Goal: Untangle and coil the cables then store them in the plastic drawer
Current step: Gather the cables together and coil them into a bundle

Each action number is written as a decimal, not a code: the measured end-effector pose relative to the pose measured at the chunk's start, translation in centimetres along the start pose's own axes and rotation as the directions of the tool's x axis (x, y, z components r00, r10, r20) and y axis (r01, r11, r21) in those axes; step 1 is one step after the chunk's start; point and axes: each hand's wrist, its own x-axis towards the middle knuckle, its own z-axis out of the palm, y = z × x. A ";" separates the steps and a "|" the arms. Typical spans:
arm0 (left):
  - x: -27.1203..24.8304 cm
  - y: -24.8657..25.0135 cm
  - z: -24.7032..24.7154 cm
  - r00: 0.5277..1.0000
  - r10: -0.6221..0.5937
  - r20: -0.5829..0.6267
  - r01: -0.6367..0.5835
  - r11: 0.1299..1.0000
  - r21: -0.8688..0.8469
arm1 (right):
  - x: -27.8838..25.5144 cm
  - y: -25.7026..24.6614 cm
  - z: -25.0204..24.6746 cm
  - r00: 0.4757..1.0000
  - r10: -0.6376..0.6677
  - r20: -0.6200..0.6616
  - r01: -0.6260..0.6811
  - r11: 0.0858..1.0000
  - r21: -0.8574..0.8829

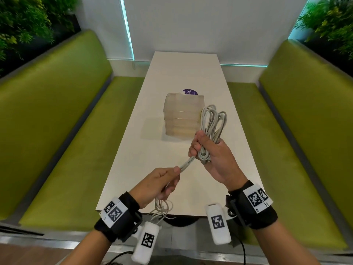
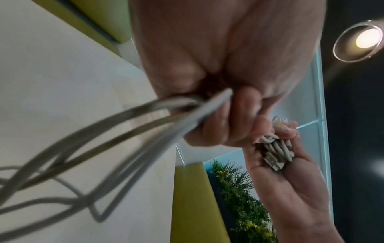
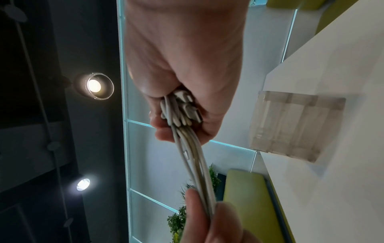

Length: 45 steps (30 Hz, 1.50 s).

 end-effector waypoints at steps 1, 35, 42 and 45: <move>0.0 0.0 -0.1 1.000 0.001 0.009 -0.001 0.999 0.038 | 0.0 -0.1 -0.1 1.000 -0.002 -0.006 0.002 1.000 -0.008; -0.2 2.0 -1.8 0.918 -0.086 0.386 0.144 0.982 -0.122 | 0.0 -3.4 0.7 0.753 0.591 0.289 0.462 -0.162 -0.872; 0.3 3.1 -0.2 0.942 -0.223 0.251 0.142 0.942 0.303 | 0.6 -2.2 2.0 0.673 0.722 0.157 0.364 -0.138 -0.921; 0.4 2.5 -0.3 0.957 -0.190 0.219 0.107 0.933 0.344 | 0.5 -1.8 1.9 0.680 0.720 0.139 0.281 -0.081 -0.956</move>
